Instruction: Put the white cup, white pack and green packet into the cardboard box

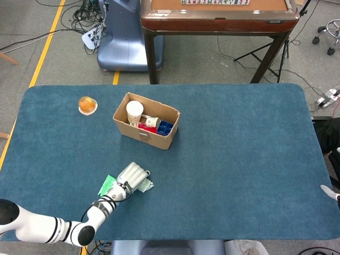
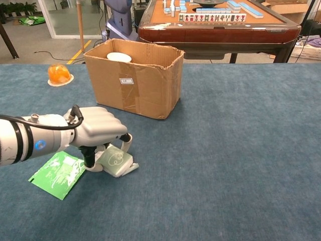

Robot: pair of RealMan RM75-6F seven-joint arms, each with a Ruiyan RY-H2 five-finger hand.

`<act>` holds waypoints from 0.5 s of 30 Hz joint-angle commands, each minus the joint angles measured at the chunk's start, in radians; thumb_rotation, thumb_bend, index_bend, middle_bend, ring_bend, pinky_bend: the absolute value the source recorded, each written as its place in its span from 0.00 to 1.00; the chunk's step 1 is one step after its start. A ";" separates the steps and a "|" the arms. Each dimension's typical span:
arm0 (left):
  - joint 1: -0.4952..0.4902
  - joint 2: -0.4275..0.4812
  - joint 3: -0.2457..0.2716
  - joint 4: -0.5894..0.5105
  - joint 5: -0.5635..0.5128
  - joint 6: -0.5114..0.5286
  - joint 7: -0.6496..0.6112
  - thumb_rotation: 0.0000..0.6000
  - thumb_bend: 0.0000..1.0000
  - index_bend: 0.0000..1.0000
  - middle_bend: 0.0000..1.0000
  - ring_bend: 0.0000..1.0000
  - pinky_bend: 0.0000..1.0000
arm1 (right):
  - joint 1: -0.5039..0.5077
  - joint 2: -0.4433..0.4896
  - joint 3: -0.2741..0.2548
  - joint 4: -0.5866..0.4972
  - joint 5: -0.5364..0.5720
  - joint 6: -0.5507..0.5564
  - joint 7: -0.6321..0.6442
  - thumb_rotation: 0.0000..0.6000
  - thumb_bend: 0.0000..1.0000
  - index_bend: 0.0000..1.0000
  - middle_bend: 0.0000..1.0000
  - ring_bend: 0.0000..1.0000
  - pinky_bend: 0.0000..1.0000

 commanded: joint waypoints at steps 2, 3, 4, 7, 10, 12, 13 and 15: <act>-0.002 0.003 0.015 0.009 0.017 -0.004 -0.009 1.00 0.22 0.40 1.00 0.85 0.91 | 0.002 -0.001 0.001 -0.001 0.001 -0.004 -0.004 1.00 0.08 0.19 0.19 0.04 0.17; -0.001 0.003 0.017 0.010 0.019 -0.006 -0.014 1.00 0.22 0.40 1.00 0.85 0.91 | 0.002 -0.001 0.000 -0.001 0.001 -0.006 -0.006 1.00 0.08 0.19 0.19 0.04 0.17; -0.001 0.002 0.019 0.015 0.022 -0.008 -0.020 1.00 0.22 0.41 1.00 0.85 0.91 | 0.003 -0.001 0.000 -0.002 0.000 -0.007 -0.007 1.00 0.09 0.19 0.19 0.04 0.17; 0.002 -0.001 0.024 0.023 0.035 -0.011 -0.038 1.00 0.22 0.44 1.00 0.85 0.91 | 0.003 -0.001 0.001 -0.003 0.001 -0.008 -0.007 1.00 0.09 0.19 0.19 0.04 0.17; 0.006 -0.001 0.028 0.023 0.053 -0.010 -0.055 1.00 0.22 0.50 1.00 0.85 0.91 | 0.002 0.000 0.002 -0.001 0.003 -0.006 -0.002 1.00 0.08 0.19 0.19 0.04 0.17; 0.008 0.000 0.029 0.020 0.064 -0.007 -0.064 1.00 0.22 0.54 1.00 0.84 0.91 | 0.000 0.000 0.002 -0.001 0.002 -0.003 0.001 1.00 0.09 0.19 0.19 0.04 0.17; 0.009 0.003 0.030 0.016 0.068 -0.006 -0.069 1.00 0.22 0.56 1.00 0.84 0.91 | -0.001 0.000 0.002 0.000 0.002 -0.001 0.002 1.00 0.09 0.19 0.19 0.04 0.17; 0.011 0.007 0.030 0.011 0.073 -0.004 -0.077 1.00 0.22 0.60 1.00 0.84 0.91 | -0.002 0.000 0.002 0.000 0.001 -0.001 0.003 1.00 0.09 0.19 0.19 0.04 0.17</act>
